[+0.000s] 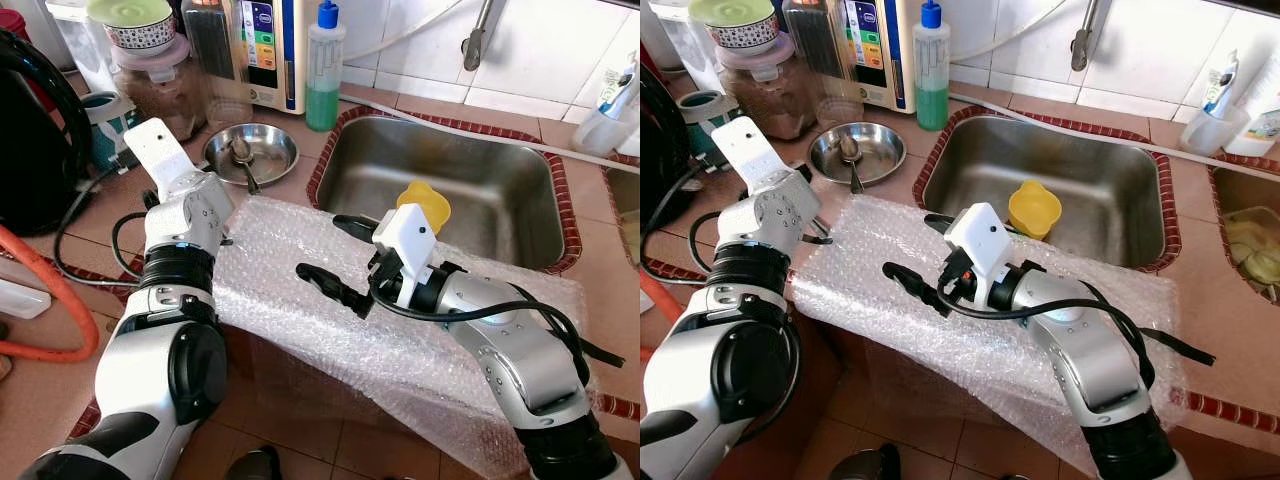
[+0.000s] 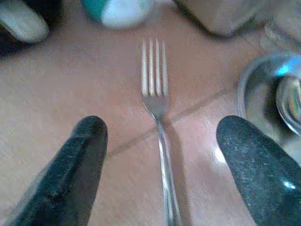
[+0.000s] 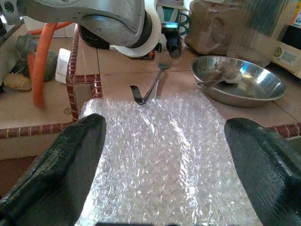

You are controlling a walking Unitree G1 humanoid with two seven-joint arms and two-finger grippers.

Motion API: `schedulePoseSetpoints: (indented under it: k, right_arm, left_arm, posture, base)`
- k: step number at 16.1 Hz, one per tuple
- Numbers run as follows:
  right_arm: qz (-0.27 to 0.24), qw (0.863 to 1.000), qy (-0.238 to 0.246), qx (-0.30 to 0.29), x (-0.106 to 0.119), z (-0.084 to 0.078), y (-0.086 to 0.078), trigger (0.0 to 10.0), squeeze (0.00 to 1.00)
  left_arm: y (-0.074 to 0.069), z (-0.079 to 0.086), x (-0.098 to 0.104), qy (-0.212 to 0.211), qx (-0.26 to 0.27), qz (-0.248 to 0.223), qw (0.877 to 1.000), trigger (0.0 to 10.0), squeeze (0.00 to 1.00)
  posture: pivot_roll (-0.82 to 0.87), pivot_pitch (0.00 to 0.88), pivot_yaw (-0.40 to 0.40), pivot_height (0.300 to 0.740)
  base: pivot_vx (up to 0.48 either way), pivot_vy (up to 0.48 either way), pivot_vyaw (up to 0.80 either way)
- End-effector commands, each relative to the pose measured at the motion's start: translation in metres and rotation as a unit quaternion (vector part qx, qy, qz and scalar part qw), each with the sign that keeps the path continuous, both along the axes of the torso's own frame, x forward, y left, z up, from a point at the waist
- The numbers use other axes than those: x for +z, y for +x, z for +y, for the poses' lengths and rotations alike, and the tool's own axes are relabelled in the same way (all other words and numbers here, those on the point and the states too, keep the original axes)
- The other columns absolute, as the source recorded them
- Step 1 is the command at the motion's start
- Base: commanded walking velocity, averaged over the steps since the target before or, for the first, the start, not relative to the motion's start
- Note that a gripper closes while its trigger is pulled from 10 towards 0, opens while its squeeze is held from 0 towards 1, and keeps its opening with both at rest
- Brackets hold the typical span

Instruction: Kitchen organization

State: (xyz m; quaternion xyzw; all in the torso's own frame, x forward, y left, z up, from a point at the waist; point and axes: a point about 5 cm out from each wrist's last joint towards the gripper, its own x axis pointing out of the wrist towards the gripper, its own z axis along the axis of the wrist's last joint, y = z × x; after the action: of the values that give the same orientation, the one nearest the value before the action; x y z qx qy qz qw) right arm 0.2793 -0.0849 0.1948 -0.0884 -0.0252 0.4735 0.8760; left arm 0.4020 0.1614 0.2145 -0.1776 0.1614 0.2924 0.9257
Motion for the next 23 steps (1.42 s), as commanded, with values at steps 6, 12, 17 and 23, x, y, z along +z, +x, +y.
schedulePoseSetpoints:
  k: [6,12,17,23]
  right_arm:
    - [-0.008,1.000,-0.004,0.002,0.003,0.000,0.000,10.0,0.00]
    - [-0.008,1.000,-0.003,0.001,0.003,0.000,-0.001,10.0,0.00]
    - [-0.007,1.000,-0.003,0.000,0.003,-0.001,-0.001,10.0,0.00]
    - [-0.009,1.000,-0.004,0.000,0.003,-0.001,0.000,10.0,0.00]
  left_arm:
    - [0.001,-0.005,-0.009,-0.028,-0.008,0.039,0.999,10.0,1.00]
    - [0.001,0.001,-0.021,-0.048,-0.023,0.057,0.997,4.9,0.00]
    - [0.001,-0.001,-0.028,-0.068,-0.039,0.070,0.994,0.0,0.00]
    - [-0.004,0.005,-0.043,-0.066,-0.036,0.116,0.990,0.0,0.00]
  posture:
    - [-0.02,0.119,0.008,0.740]
    - [-0.02,0.124,0.009,0.740]
    - [-0.02,0.123,0.013,0.740]
    - [-0.02,0.118,0.018,0.740]
  base:
    - [0.000,0.000,0.00]
    - [0.000,0.000,0.00]
    - [0.000,0.000,0.00]
    - [0.000,0.000,0.00]
